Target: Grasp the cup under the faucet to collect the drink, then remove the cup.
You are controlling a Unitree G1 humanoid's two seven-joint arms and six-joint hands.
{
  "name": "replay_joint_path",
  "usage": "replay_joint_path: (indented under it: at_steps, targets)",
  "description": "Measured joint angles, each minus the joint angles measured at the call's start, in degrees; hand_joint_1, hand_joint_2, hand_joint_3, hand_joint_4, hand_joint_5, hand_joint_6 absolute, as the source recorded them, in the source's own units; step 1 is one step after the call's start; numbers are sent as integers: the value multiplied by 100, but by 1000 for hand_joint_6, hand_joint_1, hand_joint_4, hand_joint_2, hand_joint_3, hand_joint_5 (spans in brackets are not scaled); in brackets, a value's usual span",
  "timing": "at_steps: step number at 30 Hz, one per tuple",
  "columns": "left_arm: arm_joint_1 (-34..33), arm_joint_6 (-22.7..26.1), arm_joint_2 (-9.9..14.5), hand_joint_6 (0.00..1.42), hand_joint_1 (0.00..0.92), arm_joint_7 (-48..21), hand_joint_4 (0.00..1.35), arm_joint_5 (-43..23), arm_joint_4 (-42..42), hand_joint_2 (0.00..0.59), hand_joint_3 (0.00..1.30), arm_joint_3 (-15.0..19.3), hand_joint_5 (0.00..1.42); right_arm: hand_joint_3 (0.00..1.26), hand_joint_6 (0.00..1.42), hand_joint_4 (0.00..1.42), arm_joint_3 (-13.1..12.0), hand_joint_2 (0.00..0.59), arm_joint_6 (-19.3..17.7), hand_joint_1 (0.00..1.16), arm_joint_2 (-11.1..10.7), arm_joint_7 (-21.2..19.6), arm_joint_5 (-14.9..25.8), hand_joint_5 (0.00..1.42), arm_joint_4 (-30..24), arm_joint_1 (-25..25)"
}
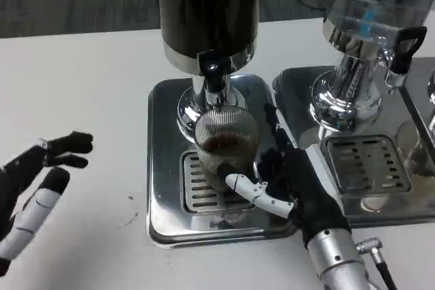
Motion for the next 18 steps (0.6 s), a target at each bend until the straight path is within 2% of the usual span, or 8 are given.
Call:
replay_joint_path:
  at_steps: [7, 11, 18]
  targets:
    - [-19, -59, -8, 334, 0, -2, 396, 151, 694, 178, 445, -101, 441, 0, 108, 0, -31, 157, -282, 747, 37, -138, 69, 0, 334, -116]
    - [-23, -92, -8, 337, 0, -2, 396, 213, 903, 178, 457, -129, 441, 0, 125, 0, -32, 149, -323, 755, 42, -147, 72, 0, 364, -138]
    - [-25, -162, -8, 339, 0, -2, 399, 213, 1001, 179, 462, -132, 441, 0, 128, 0, 166, 148, -283, 758, -2, -42, -67, 0, 285, -146]
